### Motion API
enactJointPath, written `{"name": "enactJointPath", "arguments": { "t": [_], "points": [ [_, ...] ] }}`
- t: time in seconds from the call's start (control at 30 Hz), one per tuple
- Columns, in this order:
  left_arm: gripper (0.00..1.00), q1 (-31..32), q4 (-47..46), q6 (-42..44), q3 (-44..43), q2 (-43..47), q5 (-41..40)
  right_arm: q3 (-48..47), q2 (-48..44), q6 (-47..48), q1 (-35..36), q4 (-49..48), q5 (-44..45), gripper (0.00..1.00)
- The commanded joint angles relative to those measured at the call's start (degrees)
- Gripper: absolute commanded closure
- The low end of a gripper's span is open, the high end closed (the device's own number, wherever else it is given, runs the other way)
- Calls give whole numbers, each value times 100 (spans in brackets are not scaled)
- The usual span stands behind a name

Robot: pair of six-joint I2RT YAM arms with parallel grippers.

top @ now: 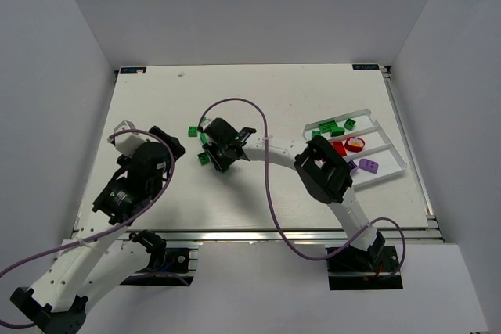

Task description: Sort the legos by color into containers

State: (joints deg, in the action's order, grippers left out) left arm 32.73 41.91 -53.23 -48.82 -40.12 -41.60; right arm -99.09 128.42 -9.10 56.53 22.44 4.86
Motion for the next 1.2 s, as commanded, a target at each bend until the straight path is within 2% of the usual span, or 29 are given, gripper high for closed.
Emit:
{"name": "enactJointPath", "arguments": {
  "t": [0.0, 0.03, 0.07, 0.13, 0.17, 0.2, 0.27, 0.4, 0.5, 0.6, 0.63, 0.8, 1.0, 1.17],
  "points": [
    [2, -21, -130, -108, 144, -22, 3, 249, -71, 171, -116, 24, -152, 66],
    [2, -21, -183, -108, 171, -57, 29, 276, -106, 233, -160, 33, -196, 69],
    [2, -21, -227, -82, 180, -92, 99, 302, -159, 347, -195, 41, -222, 78],
    [2, -21, -324, -65, 197, -163, 170, 337, -387, 540, -318, 50, -406, 87],
    [2, -21, -359, -64, 206, -250, 249, 390, -484, 733, -379, 50, -807, 97],
    [2, -21, -437, -64, 241, -286, 284, 425, -737, 839, -536, 42, -1046, 99],
    [2, -21, -543, -64, 276, -391, 354, 626, -1046, 1145, -695, -89, -1512, 100],
    [2, -21, -876, -21, 364, -593, 583, 1065, -2151, 2207, -1449, -65, -3240, 100],
    [2, -30, -1079, 58, 373, -812, 750, 1548, -2837, 2823, -2038, 32, -3650, 100],
    [2, -30, -1290, 111, 364, -1041, 873, 2049, -3400, 3273, -2679, 172, -3694, 100],
    [2, -39, -1343, 146, 373, -1111, 952, 2138, -3507, 3692, -2848, 260, -3668, 100],
    [2, -82, -1615, 243, 373, -1437, 1172, 2341, -3842, 4706, -3980, 613, -3282, 100],
    [2, -170, -1844, 322, 417, -1762, 1480, 2140, -3491, 5673, -4914, 868, -2939, 100],
    [2, -206, -1897, 357, 426, -1912, 1620, 1815, -2833, 5981, -5222, 1061, -2798, 99]
  ]
}}
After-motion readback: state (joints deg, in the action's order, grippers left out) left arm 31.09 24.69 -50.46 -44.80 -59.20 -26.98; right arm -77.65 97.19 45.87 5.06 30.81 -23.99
